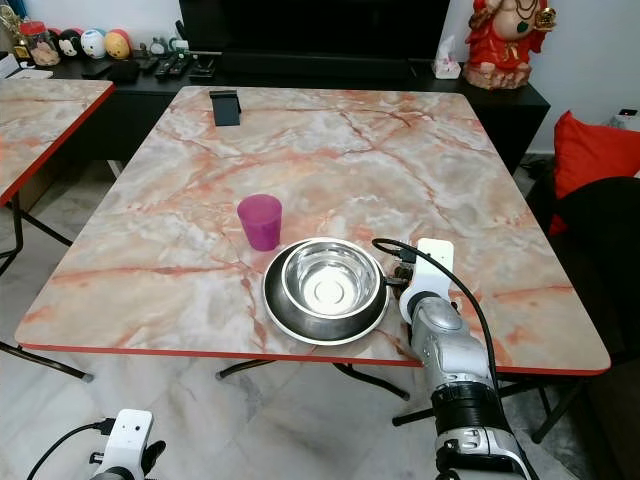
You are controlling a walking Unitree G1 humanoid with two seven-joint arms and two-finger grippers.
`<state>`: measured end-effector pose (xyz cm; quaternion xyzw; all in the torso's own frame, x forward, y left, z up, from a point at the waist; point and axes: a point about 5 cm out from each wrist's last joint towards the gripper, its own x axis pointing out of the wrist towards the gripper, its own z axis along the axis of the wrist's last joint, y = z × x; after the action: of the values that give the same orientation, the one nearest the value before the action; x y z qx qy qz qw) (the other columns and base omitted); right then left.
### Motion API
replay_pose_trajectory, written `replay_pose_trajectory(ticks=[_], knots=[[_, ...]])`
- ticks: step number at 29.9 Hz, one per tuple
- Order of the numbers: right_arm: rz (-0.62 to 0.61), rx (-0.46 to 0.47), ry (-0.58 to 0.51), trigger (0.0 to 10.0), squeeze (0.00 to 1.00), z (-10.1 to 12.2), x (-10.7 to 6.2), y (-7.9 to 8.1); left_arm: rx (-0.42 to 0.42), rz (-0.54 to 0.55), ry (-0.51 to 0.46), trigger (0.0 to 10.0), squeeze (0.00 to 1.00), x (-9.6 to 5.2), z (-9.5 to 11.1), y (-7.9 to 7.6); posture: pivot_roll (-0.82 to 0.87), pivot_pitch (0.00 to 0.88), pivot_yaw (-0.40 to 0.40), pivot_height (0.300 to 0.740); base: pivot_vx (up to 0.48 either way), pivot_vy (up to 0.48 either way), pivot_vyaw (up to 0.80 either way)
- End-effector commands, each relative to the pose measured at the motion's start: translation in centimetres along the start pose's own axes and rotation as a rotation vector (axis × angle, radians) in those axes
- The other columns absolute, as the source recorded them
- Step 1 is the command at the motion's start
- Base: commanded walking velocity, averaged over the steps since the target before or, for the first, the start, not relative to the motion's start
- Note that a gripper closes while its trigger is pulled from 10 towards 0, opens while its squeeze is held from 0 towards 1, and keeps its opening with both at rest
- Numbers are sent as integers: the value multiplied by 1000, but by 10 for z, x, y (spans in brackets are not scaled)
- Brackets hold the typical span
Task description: Setting the table
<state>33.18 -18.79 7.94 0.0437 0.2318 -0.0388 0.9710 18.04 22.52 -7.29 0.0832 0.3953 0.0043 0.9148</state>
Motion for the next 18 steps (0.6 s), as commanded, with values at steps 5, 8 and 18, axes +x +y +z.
replay_pose_trajectory(ticks=[5,8,18], knots=[[2,6,-26,10000,0,3,1,2,10,5,21,10000,0,-2,-5,2,-103,0,-13,740,0,0,0],[4,1,-29,10000,0,4,1,2,11,6,21,10000,0,-2,-5,2,-105,0,-12,740,0,0,0],[-45,-39,-210,10000,0,27,-3,-2,10,-5,21,10000,0,0,-3,-1,-109,0,-9,740,0,0,0]])
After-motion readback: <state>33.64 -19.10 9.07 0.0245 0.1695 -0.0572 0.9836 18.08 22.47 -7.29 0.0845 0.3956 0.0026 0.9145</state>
